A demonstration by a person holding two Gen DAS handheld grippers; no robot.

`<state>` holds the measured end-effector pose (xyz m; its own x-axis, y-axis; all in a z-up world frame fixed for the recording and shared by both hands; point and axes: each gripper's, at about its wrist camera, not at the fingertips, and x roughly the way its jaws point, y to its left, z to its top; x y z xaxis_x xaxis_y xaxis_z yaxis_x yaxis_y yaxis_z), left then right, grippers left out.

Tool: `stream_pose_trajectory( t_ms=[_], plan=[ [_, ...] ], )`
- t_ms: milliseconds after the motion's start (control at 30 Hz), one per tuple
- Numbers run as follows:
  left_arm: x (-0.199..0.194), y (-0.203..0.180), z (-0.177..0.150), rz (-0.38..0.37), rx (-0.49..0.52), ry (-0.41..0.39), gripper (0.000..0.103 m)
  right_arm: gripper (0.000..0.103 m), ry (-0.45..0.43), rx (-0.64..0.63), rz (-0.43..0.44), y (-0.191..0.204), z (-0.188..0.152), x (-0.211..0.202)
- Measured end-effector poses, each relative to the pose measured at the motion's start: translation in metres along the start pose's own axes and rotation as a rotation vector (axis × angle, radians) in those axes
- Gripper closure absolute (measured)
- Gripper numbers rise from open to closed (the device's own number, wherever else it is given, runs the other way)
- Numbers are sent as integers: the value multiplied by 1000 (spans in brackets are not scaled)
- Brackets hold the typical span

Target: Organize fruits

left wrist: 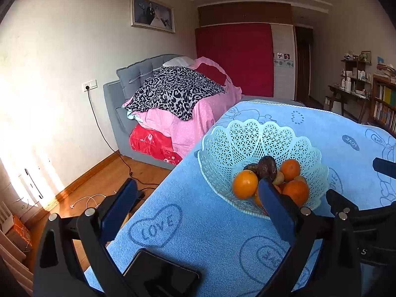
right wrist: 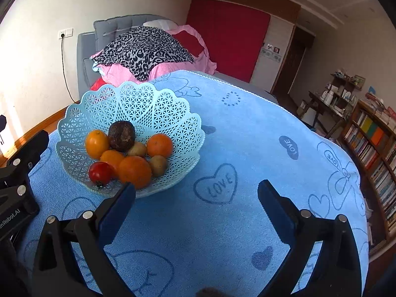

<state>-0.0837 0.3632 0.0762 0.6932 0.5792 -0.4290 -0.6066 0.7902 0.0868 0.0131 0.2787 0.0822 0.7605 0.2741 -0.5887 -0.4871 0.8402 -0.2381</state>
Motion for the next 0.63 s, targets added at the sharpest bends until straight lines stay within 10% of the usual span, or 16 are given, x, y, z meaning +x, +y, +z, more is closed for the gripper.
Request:
stream_pose_trajectory(
  t_ms=[633],
  plan=[
    [-16, -28, 1, -110, 49, 29, 3, 5, 45, 86, -97, -36, -30, -21]
  ],
)
